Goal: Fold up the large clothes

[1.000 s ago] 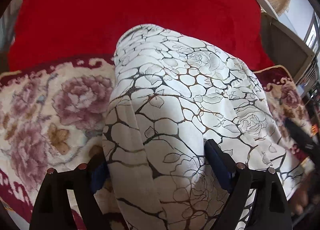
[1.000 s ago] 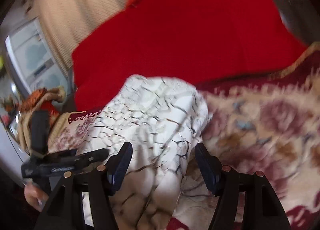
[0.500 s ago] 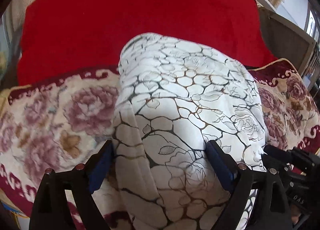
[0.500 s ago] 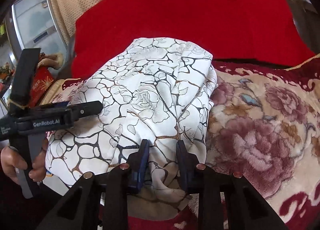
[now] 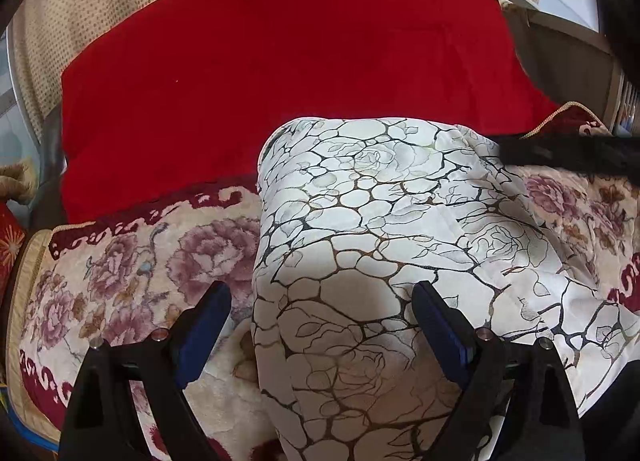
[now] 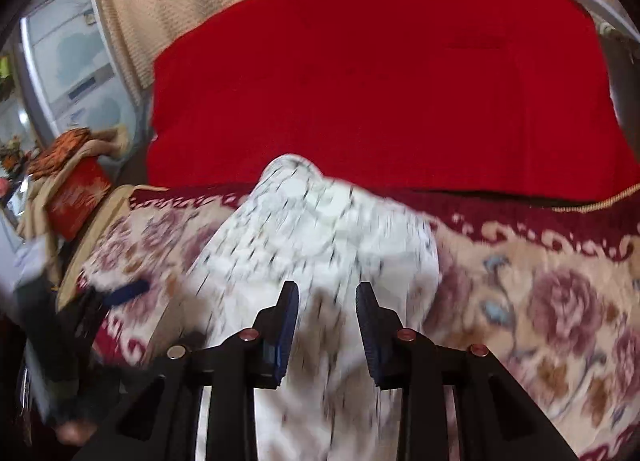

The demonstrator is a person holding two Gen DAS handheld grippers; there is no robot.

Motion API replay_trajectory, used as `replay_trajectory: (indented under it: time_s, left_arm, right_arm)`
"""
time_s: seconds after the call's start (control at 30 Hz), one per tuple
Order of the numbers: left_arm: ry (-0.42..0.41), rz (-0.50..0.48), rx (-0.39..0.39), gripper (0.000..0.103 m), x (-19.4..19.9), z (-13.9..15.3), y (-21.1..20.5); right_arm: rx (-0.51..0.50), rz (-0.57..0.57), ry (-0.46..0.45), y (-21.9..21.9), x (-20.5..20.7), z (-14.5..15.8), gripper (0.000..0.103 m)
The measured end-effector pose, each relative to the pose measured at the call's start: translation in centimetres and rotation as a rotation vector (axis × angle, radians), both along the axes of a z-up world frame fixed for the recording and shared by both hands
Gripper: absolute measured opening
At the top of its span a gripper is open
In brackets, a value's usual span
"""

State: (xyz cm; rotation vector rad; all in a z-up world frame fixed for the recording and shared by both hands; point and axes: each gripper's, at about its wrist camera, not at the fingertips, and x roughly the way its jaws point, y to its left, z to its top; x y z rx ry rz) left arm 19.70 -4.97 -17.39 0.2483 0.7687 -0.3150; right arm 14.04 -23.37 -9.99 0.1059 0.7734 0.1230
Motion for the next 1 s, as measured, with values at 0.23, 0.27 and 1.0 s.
replay_trajectory:
  time_s: [0.23,0.27,1.0]
  left_arm:
    - [0.006,0.001,0.005,0.092,1.0,-0.7,0.4]
    - [0.007,0.003,0.005,0.092,1.0,-0.7,0.4]
    - [-0.054,0.07,-0.001,0.092,0.2,0.5,3.8]
  right_arm:
    - [0.047,-0.075,0.21,-1.7,8.6,-6.2,0.034]
    - [0.067,-0.08,0.219,-2.1,9.0,-7.0,0.034]
    - [-0.019,0.101,0.093,2.8,-8.5,-2.1,0.041]
